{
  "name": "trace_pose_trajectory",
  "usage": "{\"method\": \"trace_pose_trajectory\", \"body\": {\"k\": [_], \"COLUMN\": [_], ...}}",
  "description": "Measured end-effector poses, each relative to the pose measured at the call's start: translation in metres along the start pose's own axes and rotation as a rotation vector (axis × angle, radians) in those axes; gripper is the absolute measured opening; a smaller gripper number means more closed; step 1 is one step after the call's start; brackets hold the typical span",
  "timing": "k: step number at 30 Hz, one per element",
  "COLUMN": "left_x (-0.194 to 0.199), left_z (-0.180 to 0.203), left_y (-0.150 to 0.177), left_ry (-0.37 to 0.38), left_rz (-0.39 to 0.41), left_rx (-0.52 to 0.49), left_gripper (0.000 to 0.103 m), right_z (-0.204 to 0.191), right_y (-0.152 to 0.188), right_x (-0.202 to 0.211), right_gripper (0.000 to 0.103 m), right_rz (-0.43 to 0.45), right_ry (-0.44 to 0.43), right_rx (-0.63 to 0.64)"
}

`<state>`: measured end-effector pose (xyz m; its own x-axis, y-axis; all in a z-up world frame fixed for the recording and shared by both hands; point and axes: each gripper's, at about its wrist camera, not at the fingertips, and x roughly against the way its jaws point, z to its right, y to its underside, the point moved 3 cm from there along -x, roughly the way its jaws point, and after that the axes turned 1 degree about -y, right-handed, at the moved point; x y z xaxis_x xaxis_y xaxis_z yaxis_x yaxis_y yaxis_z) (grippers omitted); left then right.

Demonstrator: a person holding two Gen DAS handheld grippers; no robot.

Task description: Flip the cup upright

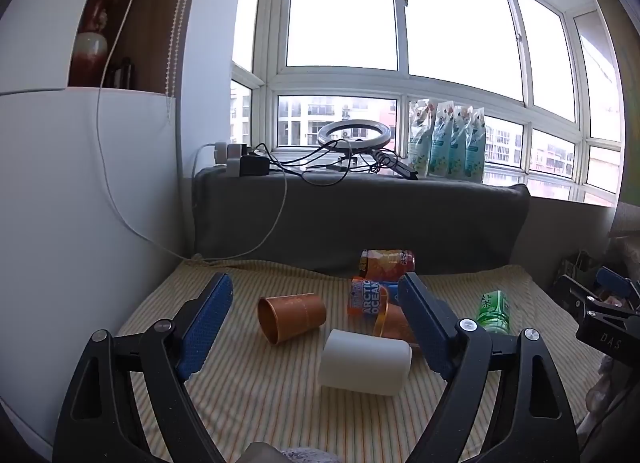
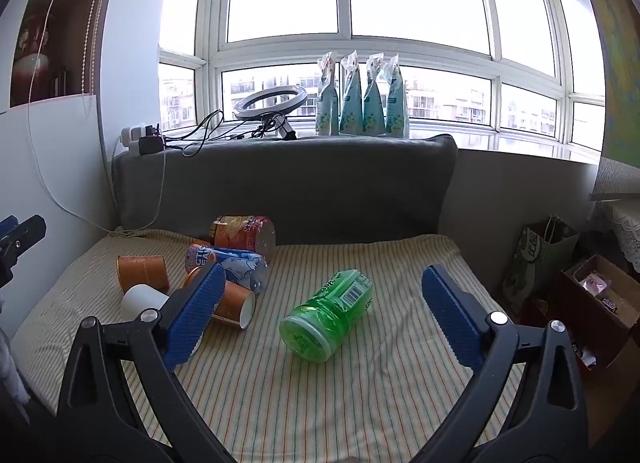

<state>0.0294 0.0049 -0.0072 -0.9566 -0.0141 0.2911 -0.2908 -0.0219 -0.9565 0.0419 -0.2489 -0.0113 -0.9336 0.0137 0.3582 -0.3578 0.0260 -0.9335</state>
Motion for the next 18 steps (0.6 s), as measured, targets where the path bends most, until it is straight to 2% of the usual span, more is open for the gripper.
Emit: {"method": "trace_pose_trajectory", "body": {"k": [18], "left_x": [-0.0015], "left_z": [0.0], "left_y": [0.0012], "left_ry": [0.002], "left_rz": [-0.001], "left_rx": [0.003], "left_gripper": [0.085], "right_z": [-0.0027], "right_y": [-0.0045], "right_x": [0.0009], "right_gripper": [0.101], "right_rz": [0.015], "right_ry": [0.005], "right_rx": [0.018]}}
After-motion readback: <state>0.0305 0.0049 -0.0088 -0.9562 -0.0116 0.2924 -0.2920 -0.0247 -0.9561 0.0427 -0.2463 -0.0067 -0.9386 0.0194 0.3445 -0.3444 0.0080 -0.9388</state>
